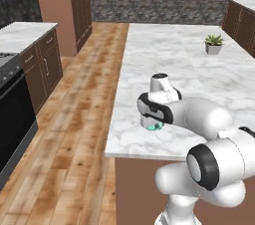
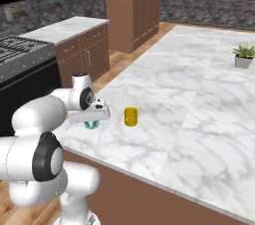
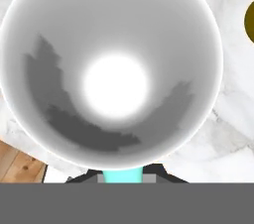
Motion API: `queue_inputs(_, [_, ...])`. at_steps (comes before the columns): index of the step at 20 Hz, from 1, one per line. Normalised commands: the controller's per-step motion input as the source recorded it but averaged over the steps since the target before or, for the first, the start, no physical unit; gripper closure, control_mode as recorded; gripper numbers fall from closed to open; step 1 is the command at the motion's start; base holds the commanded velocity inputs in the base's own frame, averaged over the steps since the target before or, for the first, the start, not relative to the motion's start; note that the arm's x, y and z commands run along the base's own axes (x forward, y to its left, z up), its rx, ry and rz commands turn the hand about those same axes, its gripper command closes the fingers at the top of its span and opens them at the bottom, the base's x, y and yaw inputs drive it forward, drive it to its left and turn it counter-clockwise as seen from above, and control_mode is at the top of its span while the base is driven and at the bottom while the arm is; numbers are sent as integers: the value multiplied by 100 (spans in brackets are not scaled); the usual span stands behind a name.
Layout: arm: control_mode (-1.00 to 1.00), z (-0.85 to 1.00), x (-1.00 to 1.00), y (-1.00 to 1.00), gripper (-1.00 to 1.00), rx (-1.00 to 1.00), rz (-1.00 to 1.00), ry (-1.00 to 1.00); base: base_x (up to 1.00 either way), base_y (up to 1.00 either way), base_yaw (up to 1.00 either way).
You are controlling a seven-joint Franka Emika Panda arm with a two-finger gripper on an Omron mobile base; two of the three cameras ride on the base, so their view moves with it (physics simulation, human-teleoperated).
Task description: Clear the mugs and bowl far away from the sink.
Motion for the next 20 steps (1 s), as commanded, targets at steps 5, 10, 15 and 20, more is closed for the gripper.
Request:
queue_inputs(5, [-100, -40, 36, 0, 100, 0, 0, 0, 0, 0, 0])
queue_inputs(10, [-100, -42, 39, 0, 100, 0, 0, 0, 0, 0, 0])
queue_inputs(15, [-100, -37, 33, 0, 100, 0, 1, 0, 0, 0, 0])
queue_inputs(20, [-100, -34, 26, 0, 100, 0, 0, 0, 0, 0, 0])
